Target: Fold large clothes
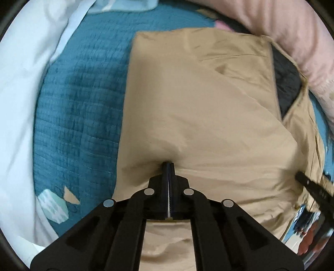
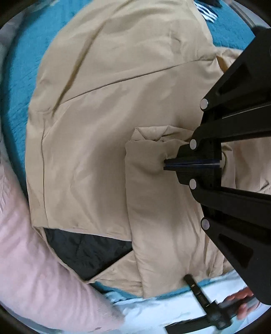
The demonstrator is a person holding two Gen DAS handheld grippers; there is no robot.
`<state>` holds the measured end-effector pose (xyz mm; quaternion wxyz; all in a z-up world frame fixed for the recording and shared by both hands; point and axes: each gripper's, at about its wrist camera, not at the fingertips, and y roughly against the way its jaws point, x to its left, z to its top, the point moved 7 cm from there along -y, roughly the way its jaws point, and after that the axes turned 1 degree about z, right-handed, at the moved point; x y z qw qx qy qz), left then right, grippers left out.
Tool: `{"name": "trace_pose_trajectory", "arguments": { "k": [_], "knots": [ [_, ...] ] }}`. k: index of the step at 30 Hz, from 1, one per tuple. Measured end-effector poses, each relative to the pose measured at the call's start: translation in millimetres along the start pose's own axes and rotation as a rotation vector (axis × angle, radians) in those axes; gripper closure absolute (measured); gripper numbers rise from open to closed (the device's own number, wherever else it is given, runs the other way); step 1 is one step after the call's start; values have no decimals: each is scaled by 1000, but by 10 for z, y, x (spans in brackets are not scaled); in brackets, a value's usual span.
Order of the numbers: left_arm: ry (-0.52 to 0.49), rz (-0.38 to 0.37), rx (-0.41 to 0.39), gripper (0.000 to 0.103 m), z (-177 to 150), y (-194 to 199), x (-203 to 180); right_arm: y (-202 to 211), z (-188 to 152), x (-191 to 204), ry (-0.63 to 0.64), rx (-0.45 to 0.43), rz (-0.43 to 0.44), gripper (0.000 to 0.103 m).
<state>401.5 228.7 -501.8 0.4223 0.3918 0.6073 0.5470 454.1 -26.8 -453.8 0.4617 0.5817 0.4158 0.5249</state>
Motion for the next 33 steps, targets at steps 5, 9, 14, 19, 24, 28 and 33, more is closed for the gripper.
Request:
{"name": "trace_pose_trajectory", "arguments": {
  "k": [5,9,14,19,24,28,33],
  "knots": [
    [-18,70,-37,100,60,-145,-91,-291,15,82,12,-17,-81,103],
    [-20,86,-34,100,58,-144,-314,-202,37,228,54,-16,-113,102],
    [-3,53,-21,68,6,25,-285,85,59,338,31,-71,19,98],
    [-51,71,-104,21,-124,405,-518,601,10,299,55,-192,26,14],
    [-31,18,-103,21,-334,640,-769,1045,-149,-123,49,-234,32,14],
    [-73,46,-126,21,-510,787,-1090,1351,-341,-365,59,-281,13,14],
    [-136,24,-143,21,-744,893,-1323,1692,-427,-762,12,-332,7,14]
  ]
}}
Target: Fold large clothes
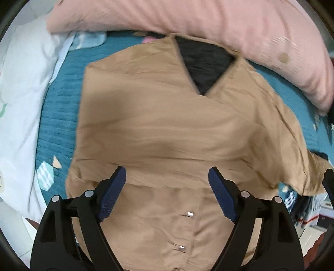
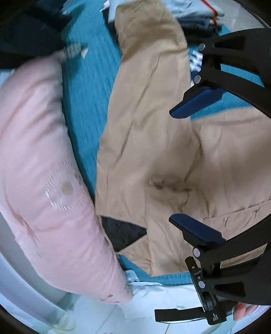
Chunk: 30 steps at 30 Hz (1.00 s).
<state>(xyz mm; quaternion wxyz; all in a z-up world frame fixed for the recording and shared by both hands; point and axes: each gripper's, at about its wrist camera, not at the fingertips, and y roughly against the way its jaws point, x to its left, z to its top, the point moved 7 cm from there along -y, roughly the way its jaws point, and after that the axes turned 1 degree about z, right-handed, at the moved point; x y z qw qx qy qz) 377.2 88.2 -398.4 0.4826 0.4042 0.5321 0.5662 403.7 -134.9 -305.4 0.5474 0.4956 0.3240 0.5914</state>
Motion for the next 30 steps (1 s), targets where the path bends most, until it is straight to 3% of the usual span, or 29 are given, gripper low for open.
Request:
{"name": "trace_pose_trajectory", "arguments": {
  "k": [11,21,23,27,30],
  "knots": [
    [-159,-53,-9,21,-297,23,-1185,581,-37,-1351,-179,-63,-82,14],
    [-172,-87,49,22,-149,-367,-1890,700,24,-2360,-294,-82,-157,14],
    [-158,-119,81,36,-105,-478,-1968,697,40,-2503,-310,-85,-176,14],
    [-109,-202,163,52,-14,-762,-2099,707,86,-2704,-331,-118,-191,14],
    [-110,-242,205,74,1,-939,-2183,592,117,-2807,-343,-87,-172,14]
  ]
}}
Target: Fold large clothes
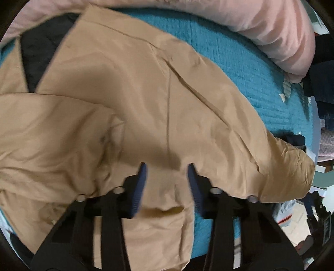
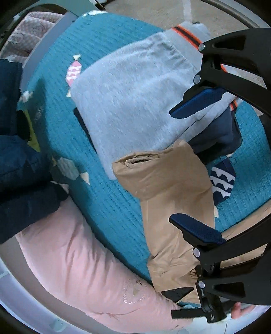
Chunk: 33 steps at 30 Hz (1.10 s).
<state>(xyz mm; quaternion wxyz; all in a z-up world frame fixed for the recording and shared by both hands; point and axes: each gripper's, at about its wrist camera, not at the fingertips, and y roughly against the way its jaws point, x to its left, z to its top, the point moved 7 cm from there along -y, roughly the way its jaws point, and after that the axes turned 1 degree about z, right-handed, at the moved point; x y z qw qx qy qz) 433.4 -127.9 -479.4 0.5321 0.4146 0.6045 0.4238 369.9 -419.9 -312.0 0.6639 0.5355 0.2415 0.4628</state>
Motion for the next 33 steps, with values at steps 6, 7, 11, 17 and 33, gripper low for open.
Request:
{"name": "trace_pose_trajectory", "arguments": {
  "k": [6,7,11,17,33],
  "knots": [
    [1,52,51,101,31,-453,78,-336,44,-81,0,65,-12,37],
    [15,44,45,101,42,-492,95,-389,33,-67,-6,80,4,43],
    [27,34,52,101,78,-518,101,-614,-2,-20,-11,124,39,92],
    [13,34,53,101,121,-500,126,-540,-29,31,-74,90,108,95],
    [-168,134,-52,38,-206,269,-178,565,-64,1247,127,-21,229,95]
  ]
}}
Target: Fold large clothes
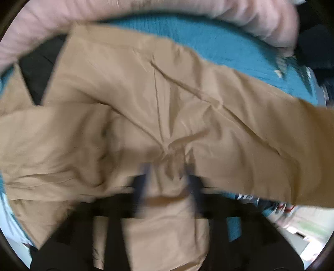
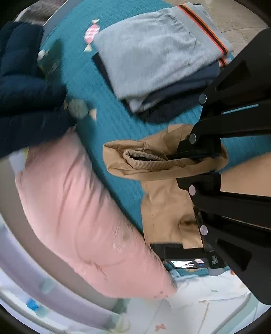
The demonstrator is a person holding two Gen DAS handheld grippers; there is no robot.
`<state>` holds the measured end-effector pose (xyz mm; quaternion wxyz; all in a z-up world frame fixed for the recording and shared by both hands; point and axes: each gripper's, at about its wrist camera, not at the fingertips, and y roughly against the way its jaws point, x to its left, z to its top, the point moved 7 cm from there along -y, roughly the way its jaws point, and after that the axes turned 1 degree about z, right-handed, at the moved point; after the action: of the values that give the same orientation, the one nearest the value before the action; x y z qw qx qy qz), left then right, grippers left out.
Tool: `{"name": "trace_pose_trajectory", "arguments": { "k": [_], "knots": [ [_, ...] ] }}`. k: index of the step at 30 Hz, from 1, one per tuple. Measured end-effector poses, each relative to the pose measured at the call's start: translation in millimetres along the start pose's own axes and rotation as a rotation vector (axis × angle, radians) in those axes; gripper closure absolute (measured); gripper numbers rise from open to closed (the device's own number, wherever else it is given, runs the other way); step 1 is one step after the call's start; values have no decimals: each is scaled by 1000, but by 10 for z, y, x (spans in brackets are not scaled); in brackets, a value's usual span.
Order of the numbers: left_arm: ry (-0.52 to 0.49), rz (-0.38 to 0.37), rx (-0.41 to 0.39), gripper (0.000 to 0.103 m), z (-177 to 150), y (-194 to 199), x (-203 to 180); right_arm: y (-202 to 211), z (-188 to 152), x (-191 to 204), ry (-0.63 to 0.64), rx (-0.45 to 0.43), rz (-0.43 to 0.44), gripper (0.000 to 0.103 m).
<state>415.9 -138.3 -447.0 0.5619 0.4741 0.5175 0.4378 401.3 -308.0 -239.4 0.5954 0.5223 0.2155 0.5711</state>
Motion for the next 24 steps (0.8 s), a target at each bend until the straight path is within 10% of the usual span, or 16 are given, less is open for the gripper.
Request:
{"name": "trace_pose_trajectory", "arguments": {
  "k": [12,24],
  "knots": [
    [63,3,-221,35,-495,1387,904,-6,-397,1190,149,32,27,95],
    [238,42,-280,32,-846,1911,2373,-694,-1157,2757,354,176,69,95]
  ]
}}
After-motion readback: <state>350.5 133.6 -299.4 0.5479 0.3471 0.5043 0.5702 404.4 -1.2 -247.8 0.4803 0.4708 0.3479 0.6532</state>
